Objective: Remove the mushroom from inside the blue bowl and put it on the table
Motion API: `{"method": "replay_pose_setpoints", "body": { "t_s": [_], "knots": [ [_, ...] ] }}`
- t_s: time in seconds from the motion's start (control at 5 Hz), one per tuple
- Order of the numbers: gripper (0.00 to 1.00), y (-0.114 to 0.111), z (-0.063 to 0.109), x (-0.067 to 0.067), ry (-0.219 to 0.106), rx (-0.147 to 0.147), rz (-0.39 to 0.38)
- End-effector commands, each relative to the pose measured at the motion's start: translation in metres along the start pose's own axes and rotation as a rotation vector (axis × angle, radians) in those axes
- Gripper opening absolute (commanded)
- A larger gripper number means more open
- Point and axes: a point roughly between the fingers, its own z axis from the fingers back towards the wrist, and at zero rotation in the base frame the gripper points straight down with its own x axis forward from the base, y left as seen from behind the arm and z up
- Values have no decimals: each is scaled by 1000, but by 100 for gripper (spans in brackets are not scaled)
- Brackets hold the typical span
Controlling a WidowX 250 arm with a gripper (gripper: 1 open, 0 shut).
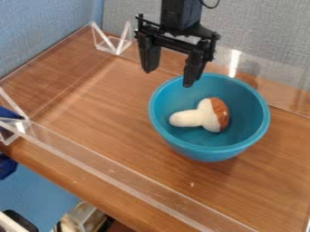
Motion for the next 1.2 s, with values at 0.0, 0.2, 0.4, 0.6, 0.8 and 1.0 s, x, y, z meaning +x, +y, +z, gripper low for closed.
{"method": "replay_pose_setpoints", "body": {
  "t_s": [0.0,0.2,0.4,0.6,0.8,1.0],
  "knots": [
    [100,3,1,-6,13,4,-51],
    [100,-10,-2,-8,26,1,-8],
    [100,-29,-5,-7,25,-2,35],
    [100,-38,-25,3,24,0,89],
    [0,-37,-51,10,28,0,151],
    [100,-38,-65,12,34,3,172]
  ]
}}
